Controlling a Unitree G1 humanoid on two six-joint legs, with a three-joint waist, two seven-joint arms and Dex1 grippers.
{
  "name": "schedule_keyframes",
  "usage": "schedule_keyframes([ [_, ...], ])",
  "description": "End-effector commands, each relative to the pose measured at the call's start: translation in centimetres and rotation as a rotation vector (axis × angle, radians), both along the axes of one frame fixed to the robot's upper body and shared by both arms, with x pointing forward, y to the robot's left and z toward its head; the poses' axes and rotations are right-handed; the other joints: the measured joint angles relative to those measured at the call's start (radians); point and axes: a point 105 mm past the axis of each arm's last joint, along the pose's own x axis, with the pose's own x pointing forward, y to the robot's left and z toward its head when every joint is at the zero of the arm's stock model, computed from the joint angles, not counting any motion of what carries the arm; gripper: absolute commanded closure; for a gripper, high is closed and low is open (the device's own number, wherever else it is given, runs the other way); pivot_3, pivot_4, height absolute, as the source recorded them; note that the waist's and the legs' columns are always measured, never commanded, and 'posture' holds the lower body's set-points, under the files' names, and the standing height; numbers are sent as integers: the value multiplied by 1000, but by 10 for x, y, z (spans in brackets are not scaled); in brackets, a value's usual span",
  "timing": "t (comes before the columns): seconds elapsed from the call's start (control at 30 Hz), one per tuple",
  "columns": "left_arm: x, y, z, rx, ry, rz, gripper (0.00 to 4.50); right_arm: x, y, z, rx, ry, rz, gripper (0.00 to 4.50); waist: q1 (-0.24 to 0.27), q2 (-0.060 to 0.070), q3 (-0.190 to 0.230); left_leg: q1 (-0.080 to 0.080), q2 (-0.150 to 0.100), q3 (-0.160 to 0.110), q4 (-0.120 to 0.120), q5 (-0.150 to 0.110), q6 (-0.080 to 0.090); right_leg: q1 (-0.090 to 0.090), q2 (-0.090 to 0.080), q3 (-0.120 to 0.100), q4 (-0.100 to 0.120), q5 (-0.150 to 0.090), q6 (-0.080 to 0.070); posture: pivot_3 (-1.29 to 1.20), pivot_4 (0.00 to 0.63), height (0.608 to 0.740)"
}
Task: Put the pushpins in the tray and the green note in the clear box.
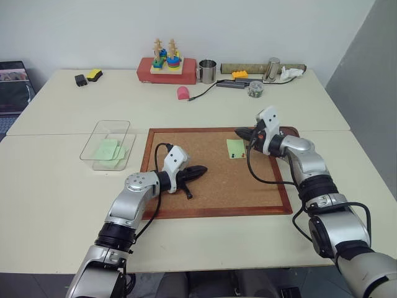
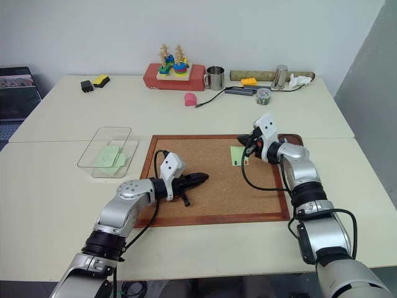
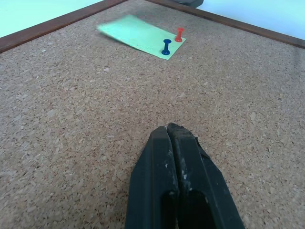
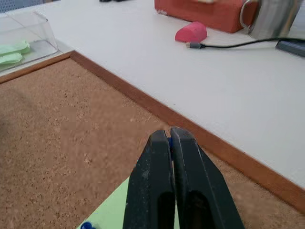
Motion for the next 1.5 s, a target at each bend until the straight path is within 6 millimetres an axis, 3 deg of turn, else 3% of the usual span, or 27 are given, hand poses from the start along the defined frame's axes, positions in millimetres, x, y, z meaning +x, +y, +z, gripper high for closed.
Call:
schedule_keyframes([
  [0.03,-6,-9,-5,4,22,-41,4500,-4,-7,21,70,-39,11,4472,0,0,0,0,0,0,0,0,0,0,0,0,0,0,0,0,150,740],
  [0.1,-7,-9,-5,3,22,-42,4500,-4,-12,24,59,-52,-8,4472,1,0,0,0,0,0,0,0,0,0,0,0,0,0,0,0,150,740],
  [0.2,-7,-9,-4,0,22,-45,4500,5,-36,27,-19,-99,-117,4472,2,0,0,0,0,0,0,0,0,0,0,0,0,0,0,0,150,740],
  [0.3,-9,-11,-2,-11,20,-55,4500,15,-64,19,-183,-137,-242,4472,6,0,0,0,0,0,0,0,0,0,0,0,0,0,0,0,150,740],
  [0.53,-10,-16,2,-18,8,-73,4500,23,-101,6,-401,-164,-392,4472,-4,0,0,0,0,1,-1,0,0,0,0,1,-1,0,0,0,150,740],
  [0.93,-9,-17,2,-16,4,-79,4500,18,-126,-12,-495,-102,-430,4472,-5,0,0,0,0,1,0,0,0,0,0,1,-1,0,0,0,150,740],
  [1.07,-9,-17,2,-15,3,-80,4500,17,-129,-18,-493,-78,-440,3850,-5,0,0,0,0,1,0,0,0,0,0,1,-1,0,0,0,150,740],
  [1.43,-8,-16,2,-14,3,-76,4500,15,-134,-25,-481,-42,-449,1432,-5,0,0,0,0,2,0,0,0,0,0,1,-1,0,0,0,150,740],
  [1.5,-8,-17,2,-14,2,-77,4500,14,-135,-25,-484,-41,-450,1305,-5,0,0,0,0,2,0,0,0,0,0,1,-1,0,0,0,150,740],
])
